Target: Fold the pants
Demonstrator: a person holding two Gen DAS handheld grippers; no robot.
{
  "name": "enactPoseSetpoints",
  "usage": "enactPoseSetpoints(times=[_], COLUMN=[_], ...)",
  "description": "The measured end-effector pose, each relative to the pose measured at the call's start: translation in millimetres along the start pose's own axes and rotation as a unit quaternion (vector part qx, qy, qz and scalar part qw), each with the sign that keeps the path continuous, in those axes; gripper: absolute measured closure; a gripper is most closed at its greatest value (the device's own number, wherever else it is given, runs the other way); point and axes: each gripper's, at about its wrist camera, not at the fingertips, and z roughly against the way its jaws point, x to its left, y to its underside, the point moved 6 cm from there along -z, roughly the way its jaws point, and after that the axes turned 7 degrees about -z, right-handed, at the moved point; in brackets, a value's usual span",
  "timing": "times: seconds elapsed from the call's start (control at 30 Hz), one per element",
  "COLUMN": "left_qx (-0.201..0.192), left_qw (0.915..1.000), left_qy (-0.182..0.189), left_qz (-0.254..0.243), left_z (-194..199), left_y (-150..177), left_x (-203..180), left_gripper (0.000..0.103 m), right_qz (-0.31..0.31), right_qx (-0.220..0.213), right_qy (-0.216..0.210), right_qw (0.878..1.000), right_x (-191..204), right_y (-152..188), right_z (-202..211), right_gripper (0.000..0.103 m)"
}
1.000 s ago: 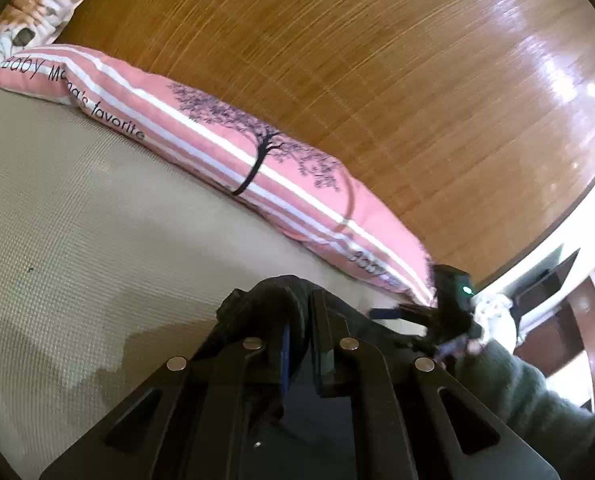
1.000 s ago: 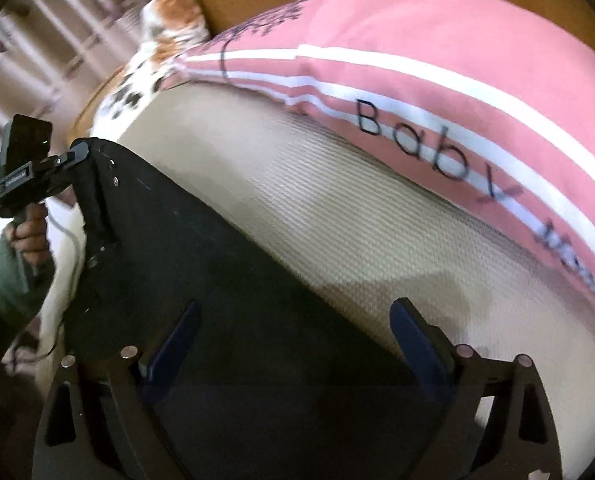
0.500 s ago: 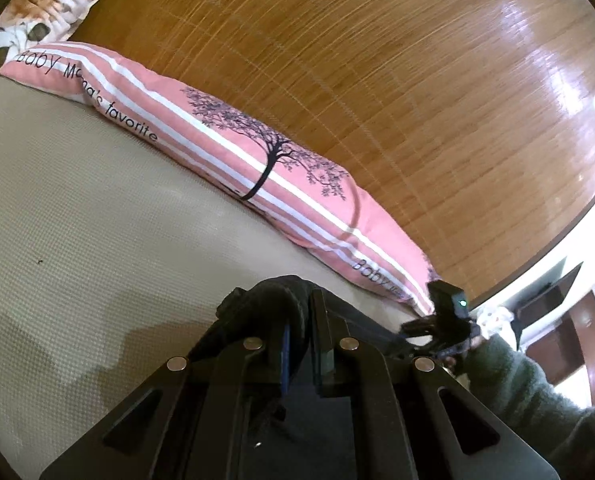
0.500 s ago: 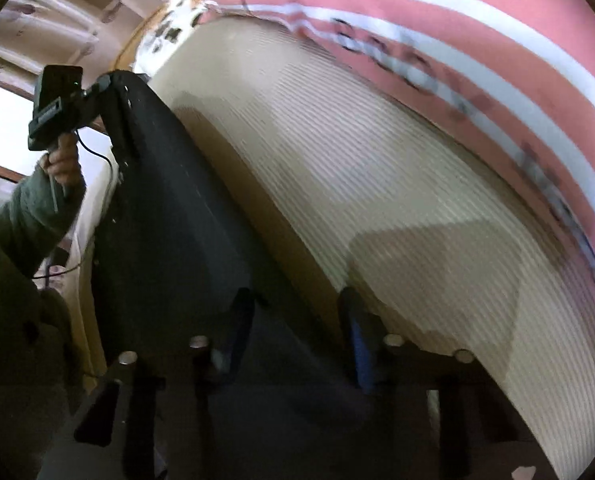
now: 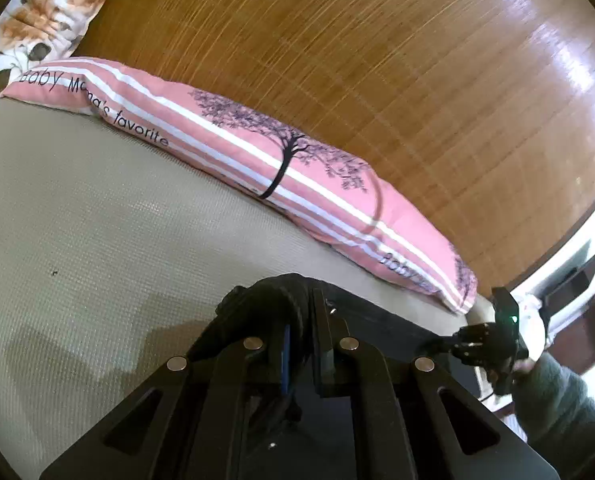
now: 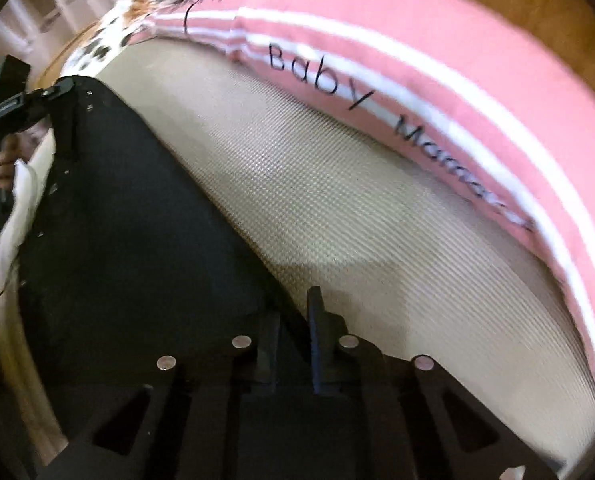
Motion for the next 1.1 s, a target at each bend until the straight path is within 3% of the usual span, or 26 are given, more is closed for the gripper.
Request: enactPoseSetpoints(times=[0.3, 0.6, 0.7, 0.83, 1.0, 1.1], left_qx=[-0.007, 0.043, 0.075, 0.120, 0.175, 0.175], left_qw=[0.9977, 0.9937, 0.9918, 0.9854, 0.9663, 0.9618], left_qy=[0.042, 0.059, 0.051, 0.015, -0.044, -0.069], left_qz=[-0.053, -0.085, -0.090, -0.119, -0.183, -0.199], left_z=[67, 132, 141, 140, 125, 126], left_y=[22, 101, 138, 182, 215, 216], left_x=[-39, -51, -45, -37, -34, -36], left_gripper=[0.095, 0.094, 0.094, 0.094, 0.093, 0.086], right_qz=[-0.042, -0.096, -0.116, -0.125, -0.138, -0.143], right_qx=[-0.056, -0.058, -0.040, -0.011, 0.006, 0.004], right_qy=[0.090, 0.076, 0.063, 0.063, 0.078, 0.084], right_qw=[0.993, 0.991, 0.990, 0.990, 0.987, 0.986], right_x=[45, 91, 102, 113, 116, 119], right_y=[66, 164, 200, 235, 254, 255], right_z=[84, 108, 96, 66, 38, 40], right_gripper=[0.097, 0.098, 0.098, 0.098, 0.098, 0.096])
